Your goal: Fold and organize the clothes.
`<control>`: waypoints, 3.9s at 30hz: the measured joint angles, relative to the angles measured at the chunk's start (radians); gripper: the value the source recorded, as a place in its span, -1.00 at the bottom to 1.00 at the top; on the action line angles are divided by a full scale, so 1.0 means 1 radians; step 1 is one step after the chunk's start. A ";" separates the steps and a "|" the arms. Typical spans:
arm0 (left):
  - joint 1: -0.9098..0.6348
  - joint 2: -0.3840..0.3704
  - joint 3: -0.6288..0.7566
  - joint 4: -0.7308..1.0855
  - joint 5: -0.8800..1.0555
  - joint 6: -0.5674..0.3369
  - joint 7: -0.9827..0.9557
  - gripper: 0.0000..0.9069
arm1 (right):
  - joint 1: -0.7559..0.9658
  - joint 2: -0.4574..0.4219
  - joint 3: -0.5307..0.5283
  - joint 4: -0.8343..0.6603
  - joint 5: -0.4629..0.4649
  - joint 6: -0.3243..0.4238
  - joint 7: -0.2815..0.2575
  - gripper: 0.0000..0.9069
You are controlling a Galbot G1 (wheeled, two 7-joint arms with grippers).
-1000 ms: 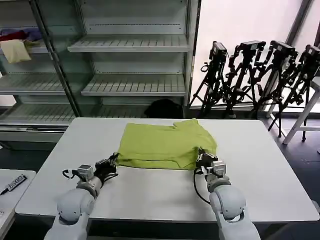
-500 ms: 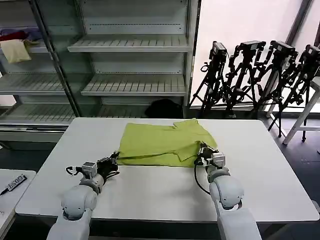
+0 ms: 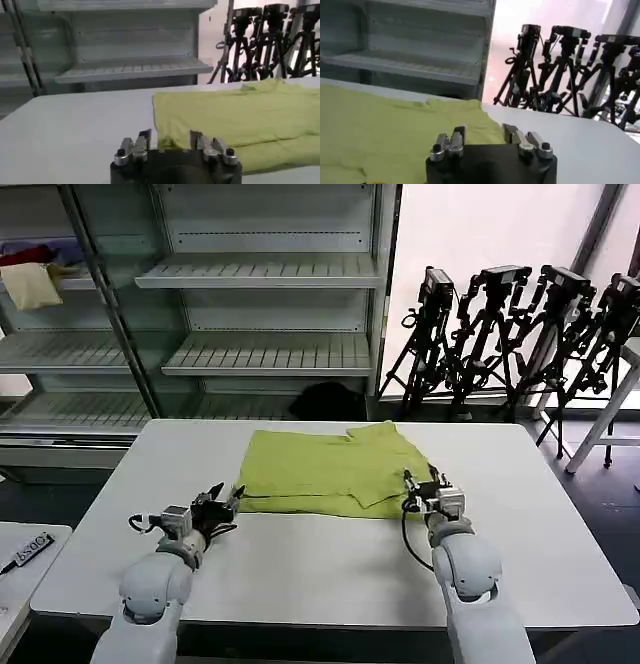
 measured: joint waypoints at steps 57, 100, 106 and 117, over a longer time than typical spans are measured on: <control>0.067 -0.002 0.006 0.030 0.041 -0.051 0.058 -1.00 | -0.187 -0.028 0.038 0.073 0.034 0.017 -0.024 -1.00; 0.587 0.029 -0.280 -0.327 0.063 -0.150 0.004 1.00 | -0.466 -0.027 -0.132 0.358 0.059 -0.009 0.043 1.00; 0.574 0.016 -0.302 -0.346 0.066 -0.144 -0.016 1.00 | -0.444 -0.008 -0.118 0.376 0.059 -0.008 0.047 1.00; 0.434 0.046 -0.327 -0.331 0.002 -0.110 0.003 1.00 | -0.239 0.026 -0.140 0.284 0.078 -0.016 0.043 1.00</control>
